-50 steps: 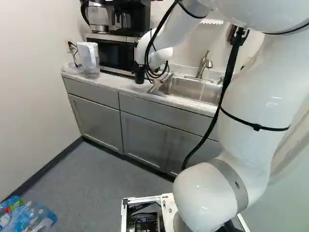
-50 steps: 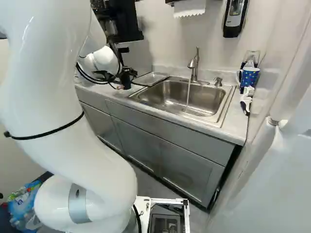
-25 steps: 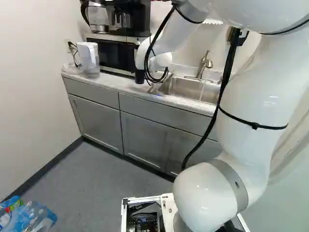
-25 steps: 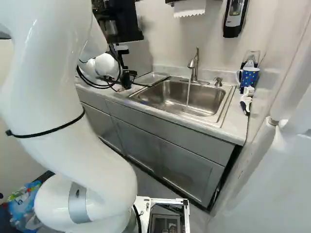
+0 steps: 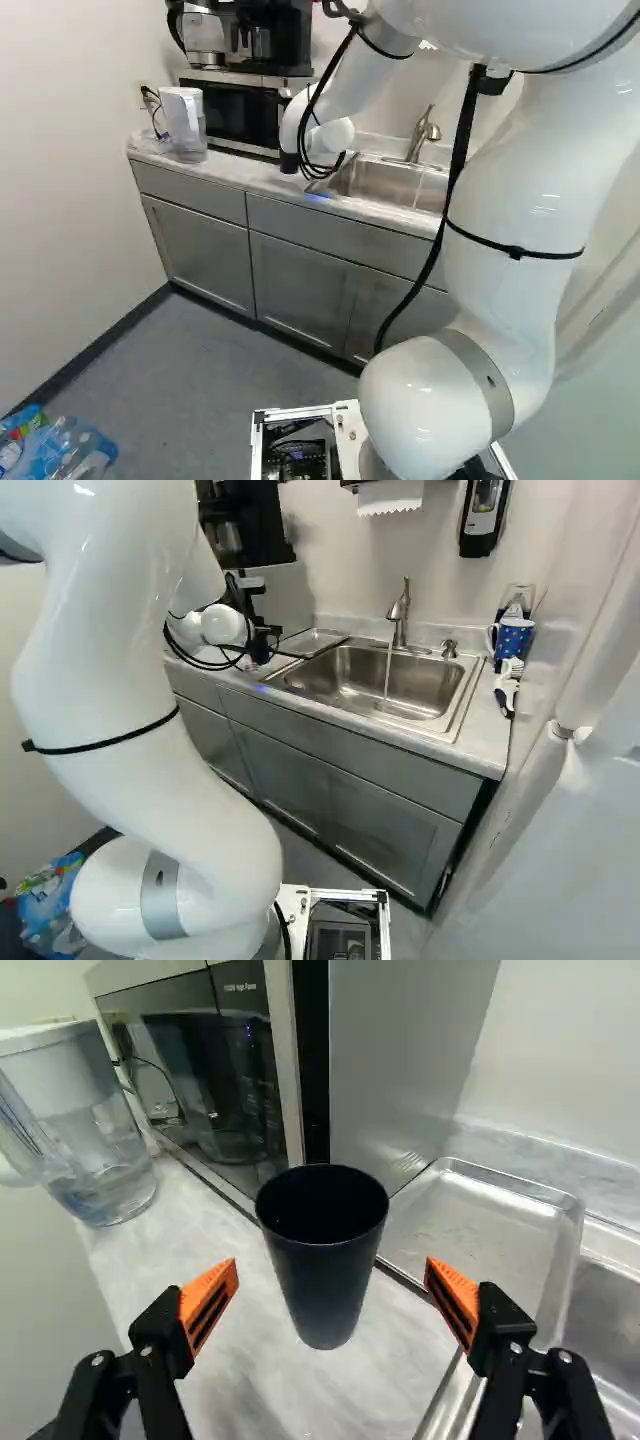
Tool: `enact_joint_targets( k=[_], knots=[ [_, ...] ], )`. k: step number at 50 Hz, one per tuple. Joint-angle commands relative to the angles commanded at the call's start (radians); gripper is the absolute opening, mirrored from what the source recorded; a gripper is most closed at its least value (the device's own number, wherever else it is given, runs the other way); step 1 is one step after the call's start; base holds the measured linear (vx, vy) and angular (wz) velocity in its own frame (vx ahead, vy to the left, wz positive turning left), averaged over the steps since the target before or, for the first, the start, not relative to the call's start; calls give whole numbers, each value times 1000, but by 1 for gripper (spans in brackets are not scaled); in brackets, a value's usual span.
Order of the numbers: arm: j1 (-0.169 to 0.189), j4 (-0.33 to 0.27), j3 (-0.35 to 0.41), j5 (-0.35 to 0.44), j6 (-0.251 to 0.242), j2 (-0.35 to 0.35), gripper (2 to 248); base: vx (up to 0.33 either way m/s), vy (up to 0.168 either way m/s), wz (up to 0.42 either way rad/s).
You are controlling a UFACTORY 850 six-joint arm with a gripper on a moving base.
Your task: Rinse the cup and place it in the tray
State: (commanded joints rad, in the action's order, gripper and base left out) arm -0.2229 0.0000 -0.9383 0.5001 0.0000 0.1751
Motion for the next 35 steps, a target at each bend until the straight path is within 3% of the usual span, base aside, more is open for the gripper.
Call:
enact_joint_targets(
  k=[35],
  knots=[
    [0,0,13,38,0,57,247,0,0,0]
  ],
)
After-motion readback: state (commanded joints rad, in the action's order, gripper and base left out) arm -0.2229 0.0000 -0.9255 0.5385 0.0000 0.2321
